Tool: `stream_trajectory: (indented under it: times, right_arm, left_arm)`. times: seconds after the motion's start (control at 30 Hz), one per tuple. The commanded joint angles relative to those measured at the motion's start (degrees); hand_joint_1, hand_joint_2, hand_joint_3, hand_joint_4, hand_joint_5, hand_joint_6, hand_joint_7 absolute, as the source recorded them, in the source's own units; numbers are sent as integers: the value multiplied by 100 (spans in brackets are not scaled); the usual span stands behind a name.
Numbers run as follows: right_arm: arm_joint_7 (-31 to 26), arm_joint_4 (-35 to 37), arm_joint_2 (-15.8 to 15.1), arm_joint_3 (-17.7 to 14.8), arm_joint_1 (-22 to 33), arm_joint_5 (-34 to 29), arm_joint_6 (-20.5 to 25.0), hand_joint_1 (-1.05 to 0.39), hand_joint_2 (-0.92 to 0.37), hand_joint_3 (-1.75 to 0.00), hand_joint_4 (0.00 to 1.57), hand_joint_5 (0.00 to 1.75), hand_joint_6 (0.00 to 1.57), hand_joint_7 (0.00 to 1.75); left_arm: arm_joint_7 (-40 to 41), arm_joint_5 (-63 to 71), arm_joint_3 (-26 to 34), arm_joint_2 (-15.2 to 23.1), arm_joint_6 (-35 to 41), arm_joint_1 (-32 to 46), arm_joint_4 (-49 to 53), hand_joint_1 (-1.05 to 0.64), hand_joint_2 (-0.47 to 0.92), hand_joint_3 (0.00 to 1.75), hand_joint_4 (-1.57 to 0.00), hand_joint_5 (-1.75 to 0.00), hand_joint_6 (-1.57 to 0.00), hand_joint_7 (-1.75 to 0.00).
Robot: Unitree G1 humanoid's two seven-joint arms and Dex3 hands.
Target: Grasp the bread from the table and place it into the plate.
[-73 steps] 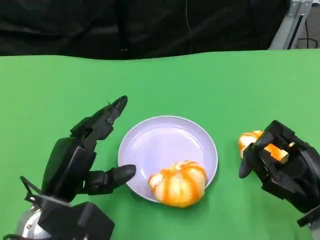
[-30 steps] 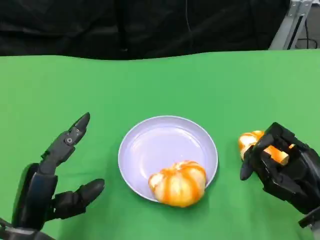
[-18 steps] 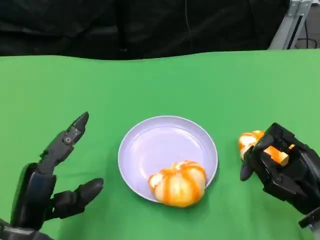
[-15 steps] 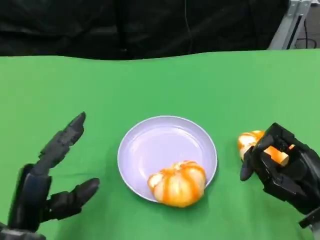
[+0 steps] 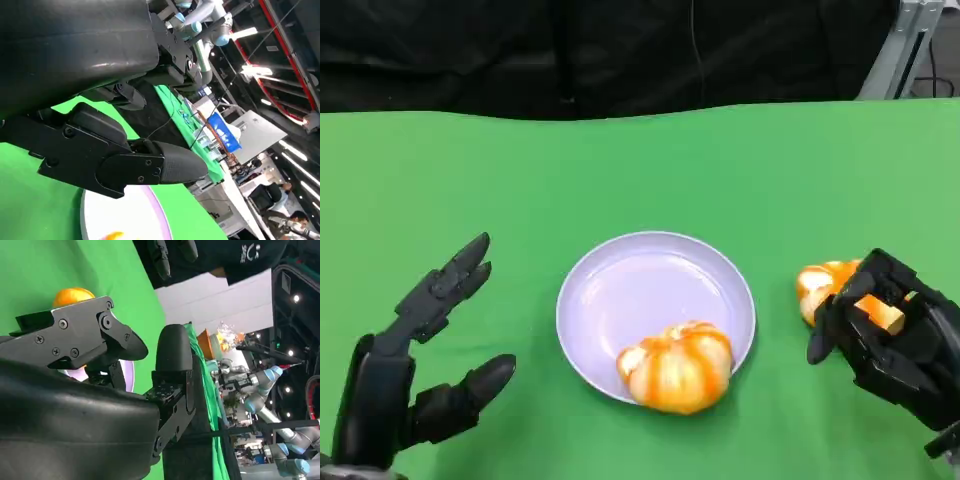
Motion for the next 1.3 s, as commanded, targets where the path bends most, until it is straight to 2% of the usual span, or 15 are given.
stream_trajectory:
  times: [0.03, 0.23, 0.27, 0.3, 0.43, 0.5, 0.6, 0.67, 0.9, 0.97, 1.13, 1.17, 1.2, 1.27, 1.3]
  right_arm:
    - [5, -7, -56, -47, -48, 46, -66, -2, -80, -84, 59, 175, 52, 146]
    - [66, 74, -71, -70, -99, 69, -77, -2, -80, -84, 57, 175, 51, 145]
    - [77, 77, -70, -73, -102, 75, -76, -2, -80, -84, 57, 175, 51, 145]
    - [86, 80, -70, -75, -103, 80, -75, -2, -80, -84, 57, 175, 51, 145]
    - [65, 70, -63, -73, -95, 55, -86, -2, -81, -83, 57, 175, 51, 144]
    - [24, 52, -56, -63, -80, 19, -102, -3, -80, -83, 57, 175, 51, 144]
    - [20, 52, -54, -63, -76, 18, -108, -3, -80, -83, 58, 175, 52, 144]
    - [26, 57, -52, -66, -75, 27, -110, -3, -80, -83, 58, 175, 52, 144]
    - [29, 59, -55, -64, -77, 21, -129, -3, -80, -82, 58, 175, 52, 144]
    - [0, 43, -57, -59, -81, 11, -112, -3, -80, -83, 58, 175, 52, 144]
    - [20, 63, -64, -66, -99, 37, -91, -2, -80, -84, 58, 175, 52, 144]
    - [25, 74, -68, -68, -107, 40, -89, -1, -81, -84, 58, 175, 53, 144]
    - [42, 86, -69, -73, -115, 55, -82, -1, -81, -84, 58, 175, 53, 144]
    - [60, 96, -68, -78, -121, 73, -76, -1, -81, -84, 58, 175, 53, 143]
    - [64, 98, -67, -79, -122, 77, -76, -1, -81, -84, 58, 175, 53, 143]
  left_arm:
    - [-60, 6, 107, 21, -66, 20, 20, -75, 92, 42, -57, -1, -44, -1]
    - [-189, -59, 39, -40, -21, 13, -52, -71, 92, 37, -57, -1, -45, -1]
    - [-208, -69, 24, -57, -9, 25, -79, -57, 92, 29, -59, -1, -50, -2]
    - [-224, -78, 16, -69, -1, 33, -98, -52, 92, 26, -60, -1, -51, -2]
    - [-330, -137, 5, -113, 9, 67, -150, -47, 92, 23, -61, -1, -52, -2]
    - [-412, -200, -25, -140, 13, 100, -194, -25, 92, 22, -65, -2, -61, -5]
    - [-476, -172, -17, -154, -7, 104, -207, -20, 92, 21, -66, -2, -64, -5]
    - [-499, -108, -15, -154, -41, 97, -199, -11, 92, 25, -71, -2, -76, -6]
    - [-458, 30, 32, -172, -36, 67, -143, -7, 92, 31, -76, -3, -89, -6]
    - [-442, 58, 47, -167, -47, 33, -95, -1, 92, 38, -83, -3, -98, -5]
    - [-397, 89, 83, -176, -82, -25, -26, 0, 92, 44, -90, -5, -104, -5]
    - [-371, 104, 100, -184, -104, -50, 0, -2, 92, 46, -103, -12, -114, -11]
    - [-405, 7, 94, -203, -126, -70, 25, -2, 92, 47, -107, -18, -117, -16]
    - [-463, -122, 80, -224, -150, -85, 52, -2, 92, 48, -94, -60, -100, -61]
    - [-480, -153, 75, -227, -157, -88, 60, -2, 92, 48, -87, -76, -92, -78]
